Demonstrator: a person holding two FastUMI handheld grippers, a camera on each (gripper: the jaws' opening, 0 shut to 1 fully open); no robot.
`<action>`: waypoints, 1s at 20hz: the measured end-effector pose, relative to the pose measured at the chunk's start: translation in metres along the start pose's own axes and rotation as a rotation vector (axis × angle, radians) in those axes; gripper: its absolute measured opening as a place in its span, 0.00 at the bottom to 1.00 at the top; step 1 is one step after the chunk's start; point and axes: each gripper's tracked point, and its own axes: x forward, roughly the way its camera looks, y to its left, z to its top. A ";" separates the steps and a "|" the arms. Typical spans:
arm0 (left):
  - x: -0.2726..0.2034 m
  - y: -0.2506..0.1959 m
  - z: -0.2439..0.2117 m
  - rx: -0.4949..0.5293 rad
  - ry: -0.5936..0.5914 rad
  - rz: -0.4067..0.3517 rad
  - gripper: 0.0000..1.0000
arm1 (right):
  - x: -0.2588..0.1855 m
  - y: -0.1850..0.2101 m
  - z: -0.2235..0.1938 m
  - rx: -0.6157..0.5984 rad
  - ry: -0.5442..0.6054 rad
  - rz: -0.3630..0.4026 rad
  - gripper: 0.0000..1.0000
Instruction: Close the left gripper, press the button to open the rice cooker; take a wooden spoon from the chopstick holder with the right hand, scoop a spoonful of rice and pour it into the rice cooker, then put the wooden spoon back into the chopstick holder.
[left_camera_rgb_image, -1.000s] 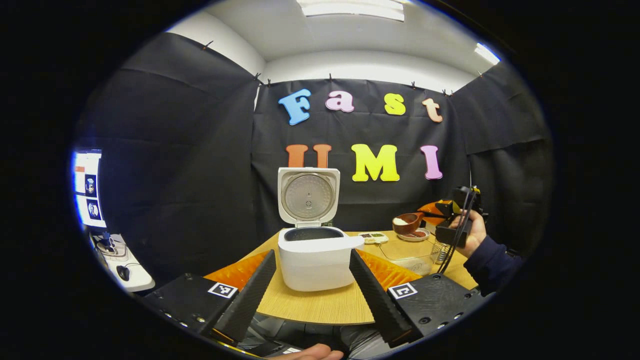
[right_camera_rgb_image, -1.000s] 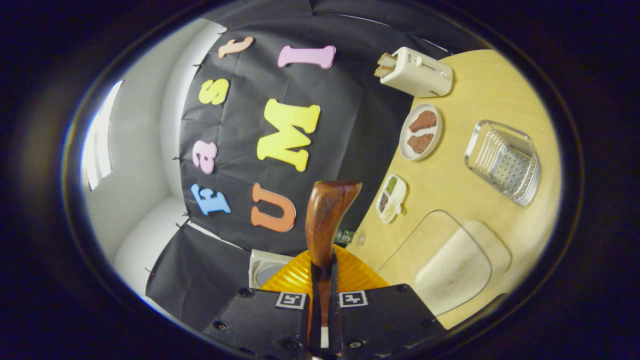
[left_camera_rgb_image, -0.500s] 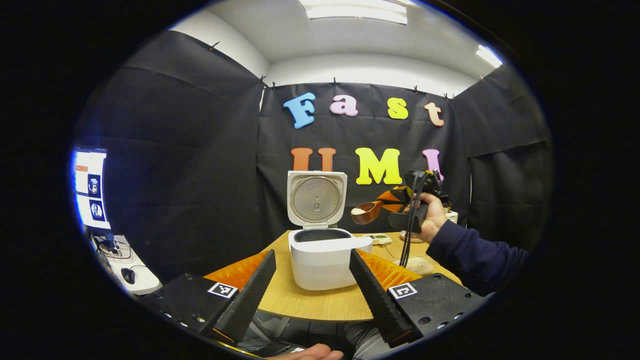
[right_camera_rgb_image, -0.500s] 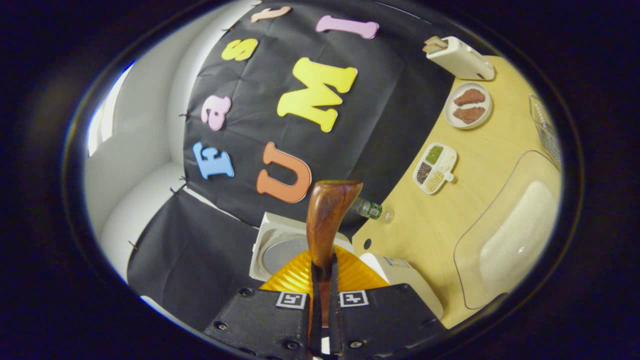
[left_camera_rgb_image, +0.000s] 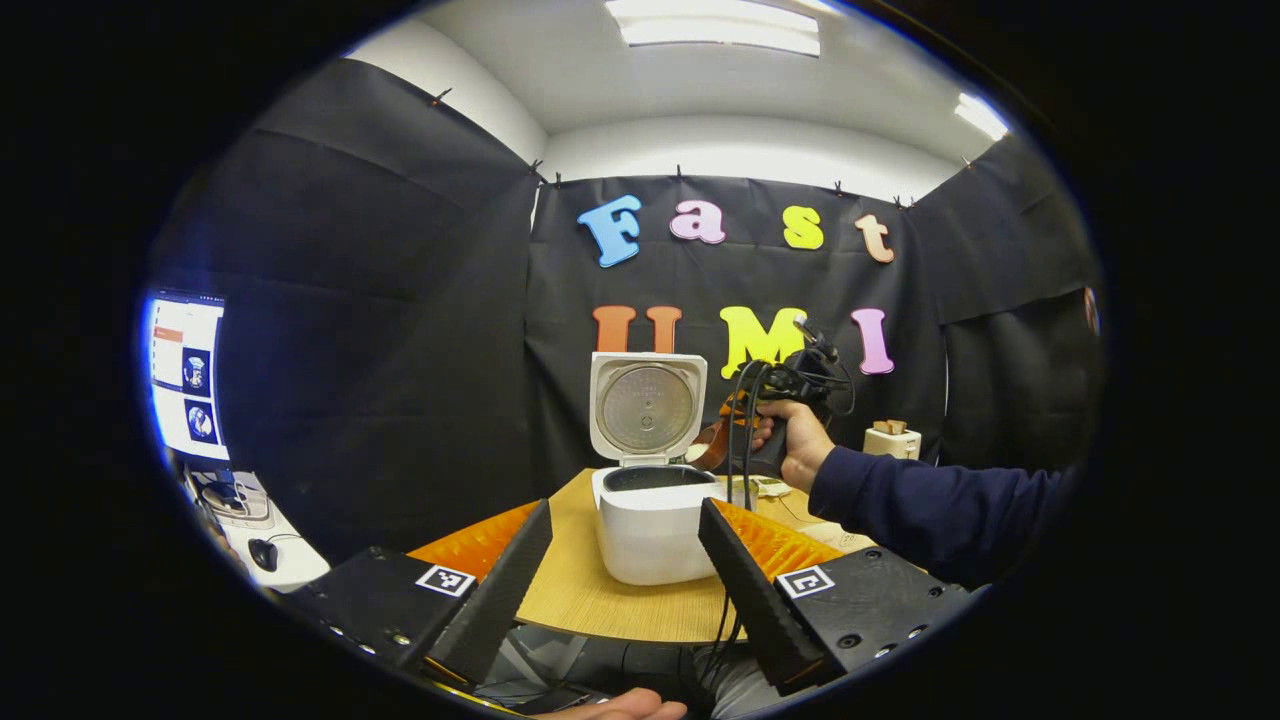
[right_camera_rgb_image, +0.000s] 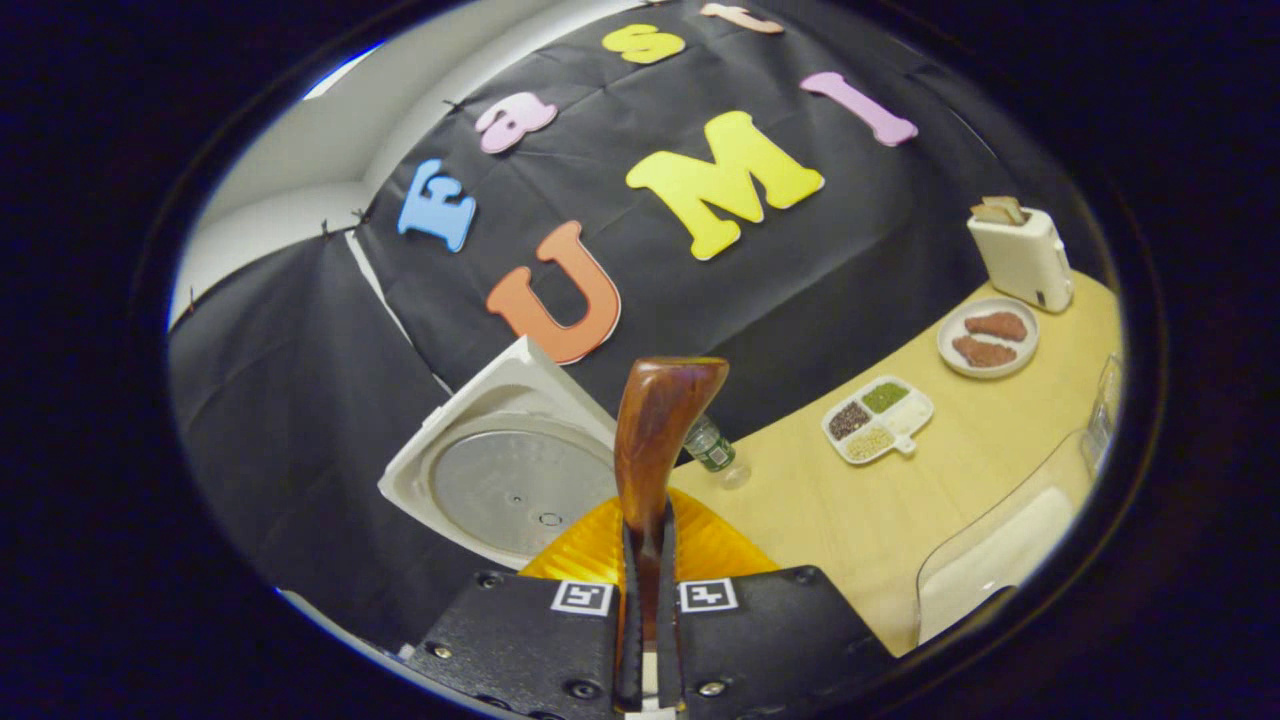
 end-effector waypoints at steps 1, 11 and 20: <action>0.001 0.000 -0.002 -0.002 0.004 0.001 0.94 | 0.003 0.004 -0.004 -0.051 0.000 -0.009 0.11; 0.006 -0.009 -0.006 -0.004 0.011 -0.008 0.94 | 0.014 0.034 -0.020 -0.532 -0.033 0.006 0.11; 0.008 -0.016 -0.009 -0.014 0.027 -0.013 0.94 | -0.002 0.056 -0.035 -0.767 -0.105 0.025 0.11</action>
